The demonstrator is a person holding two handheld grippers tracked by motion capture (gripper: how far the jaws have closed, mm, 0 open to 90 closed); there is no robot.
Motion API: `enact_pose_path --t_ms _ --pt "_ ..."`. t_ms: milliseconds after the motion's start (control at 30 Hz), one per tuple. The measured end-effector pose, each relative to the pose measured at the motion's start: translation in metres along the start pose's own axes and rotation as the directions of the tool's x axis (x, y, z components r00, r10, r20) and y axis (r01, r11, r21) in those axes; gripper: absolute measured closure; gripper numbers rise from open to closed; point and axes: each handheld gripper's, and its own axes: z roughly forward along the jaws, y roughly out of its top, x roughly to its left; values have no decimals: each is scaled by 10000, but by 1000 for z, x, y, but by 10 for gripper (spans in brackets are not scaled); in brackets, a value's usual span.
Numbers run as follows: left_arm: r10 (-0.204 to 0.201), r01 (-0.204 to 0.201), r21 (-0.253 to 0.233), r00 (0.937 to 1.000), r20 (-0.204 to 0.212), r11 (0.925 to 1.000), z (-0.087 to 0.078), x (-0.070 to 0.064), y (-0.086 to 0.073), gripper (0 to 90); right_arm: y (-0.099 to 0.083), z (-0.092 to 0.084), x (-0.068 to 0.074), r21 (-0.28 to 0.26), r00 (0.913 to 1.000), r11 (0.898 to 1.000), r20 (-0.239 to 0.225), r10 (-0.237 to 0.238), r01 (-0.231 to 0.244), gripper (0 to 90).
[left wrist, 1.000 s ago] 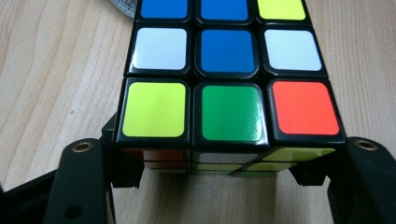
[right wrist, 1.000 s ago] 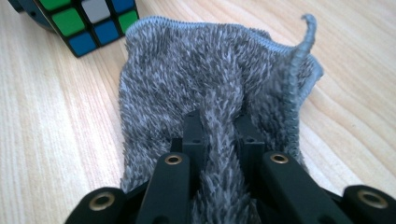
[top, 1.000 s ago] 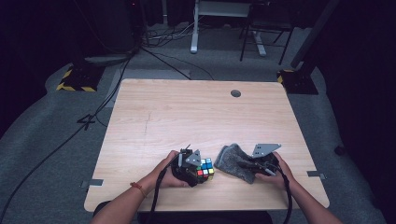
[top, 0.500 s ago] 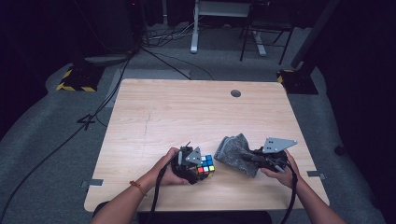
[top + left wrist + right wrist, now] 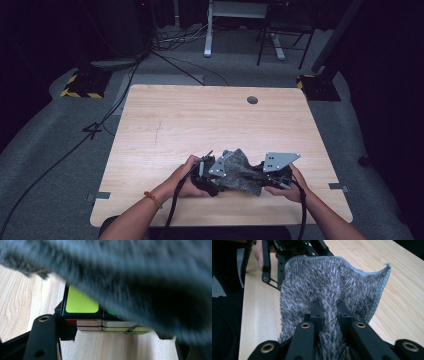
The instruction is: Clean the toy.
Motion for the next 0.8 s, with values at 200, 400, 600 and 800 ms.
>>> enact_pose_path --t_ms 200,400,600,800 --pt "70 -66 163 9996 -267 9998 1 1 8 338 12 9 -1 276 9999 9995 68 -155 153 796" --pt "178 -165 302 9989 -424 9994 -2 2 10 339 22 14 1 459 9974 9972 406 -603 584 796" --pt "94 -94 -8 9991 -413 10000 -12 3 5 339 8 12 -8 537 9958 9983 877 -279 232 800" --pt "-49 -14 -1184 9986 -522 9930 -34 3 7 340 -9 7 -16 426 9966 9981 706 424 -455 800"
